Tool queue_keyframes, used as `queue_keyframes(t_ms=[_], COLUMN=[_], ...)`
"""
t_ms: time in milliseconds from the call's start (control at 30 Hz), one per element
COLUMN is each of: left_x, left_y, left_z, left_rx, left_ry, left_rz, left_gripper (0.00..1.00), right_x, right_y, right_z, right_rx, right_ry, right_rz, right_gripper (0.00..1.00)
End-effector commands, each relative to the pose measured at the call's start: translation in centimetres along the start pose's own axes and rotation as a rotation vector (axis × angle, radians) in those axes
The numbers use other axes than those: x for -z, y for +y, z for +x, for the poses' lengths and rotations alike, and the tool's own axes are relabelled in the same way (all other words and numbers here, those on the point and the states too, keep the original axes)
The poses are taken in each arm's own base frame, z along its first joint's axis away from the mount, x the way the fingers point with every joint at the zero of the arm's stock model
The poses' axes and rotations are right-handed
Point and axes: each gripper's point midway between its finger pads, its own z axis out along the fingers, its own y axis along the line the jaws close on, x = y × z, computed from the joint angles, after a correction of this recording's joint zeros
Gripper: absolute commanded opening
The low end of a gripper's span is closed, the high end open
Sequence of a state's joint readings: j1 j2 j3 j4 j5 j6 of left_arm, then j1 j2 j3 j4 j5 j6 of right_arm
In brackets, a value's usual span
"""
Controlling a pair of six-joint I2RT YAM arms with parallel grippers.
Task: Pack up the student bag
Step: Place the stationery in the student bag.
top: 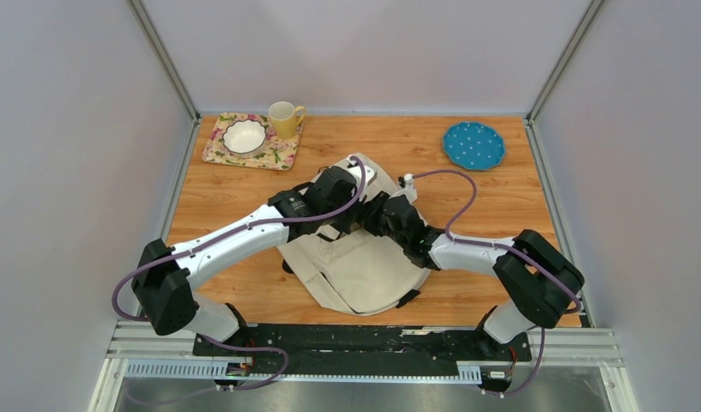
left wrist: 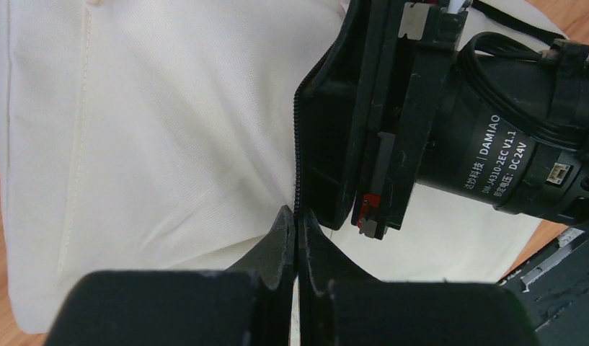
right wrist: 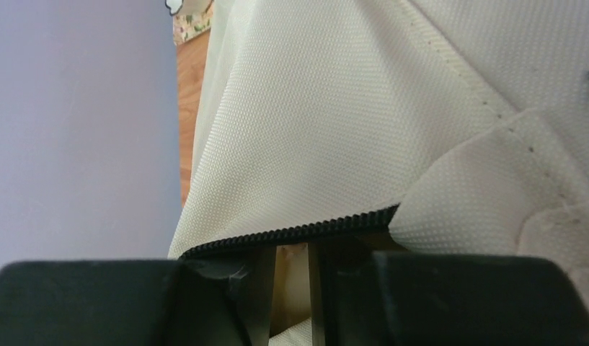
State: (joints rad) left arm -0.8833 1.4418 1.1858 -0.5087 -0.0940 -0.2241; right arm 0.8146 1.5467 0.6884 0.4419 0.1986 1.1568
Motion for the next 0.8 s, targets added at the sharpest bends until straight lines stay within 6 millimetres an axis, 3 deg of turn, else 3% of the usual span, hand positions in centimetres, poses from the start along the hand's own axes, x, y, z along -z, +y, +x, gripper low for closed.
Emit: queue_keyframes(t_ms=[0,33,100,133,200,267,500,567,700,767], left_x=[1.4,1.5,1.5,1.5,1.6,1.5,1.2,1.2,1.3,1.2], left_y=[-1.0,-1.1,-0.9,-0.9,-0.9,-0.9,-1.0,-1.0,-1.0,-0.9], left_z=[-1.5,-1.5,-1.4,-1.3,-1.2,-1.2,-1.1,-1.1,-1.2,-1.1], left_rx=[0.011,0.01,0.013,0.013,0.018,0.022,0.028,0.029,0.033,0.032], left_ry=[-0.068,-0.069,-0.062,-0.058,-0.064,-0.07,-0.064,-0.06,-0.064,-0.062], left_rz=[0.061,0.062,0.059,0.06,0.062,0.063,0.07,0.073,0.071,0.069], left_gripper=[0.0,0.0,0.0,0.0,0.0,0.0,0.0,0.0,0.0,0.0], right_x=[0.7,0.6,1.5,1.5,2.1,2.8,4.5,4.6,4.3,4.1], right_y=[2.8,2.4,3.1,2.7,2.6,2.7,2.3,2.2,1.8,1.6], right_z=[0.2,-0.3,0.5,-0.5,-0.5,-1.4,-1.6,-1.5,-1.2,-1.1], right_rx=[0.12,0.116,0.101,0.064,0.058,0.069,0.078,0.048,0.003,0.001], right_ry=[0.104,0.11,0.197,0.197,0.259,0.247,0.24,0.24,0.249,0.248], right_rz=[-0.079,-0.085,-0.175,-0.172,-0.202,-0.212,-0.183,-0.178,-0.163,-0.158], right_gripper=[0.27,0.3,0.37,0.38,0.39,0.42,0.45,0.4,0.13,0.05])
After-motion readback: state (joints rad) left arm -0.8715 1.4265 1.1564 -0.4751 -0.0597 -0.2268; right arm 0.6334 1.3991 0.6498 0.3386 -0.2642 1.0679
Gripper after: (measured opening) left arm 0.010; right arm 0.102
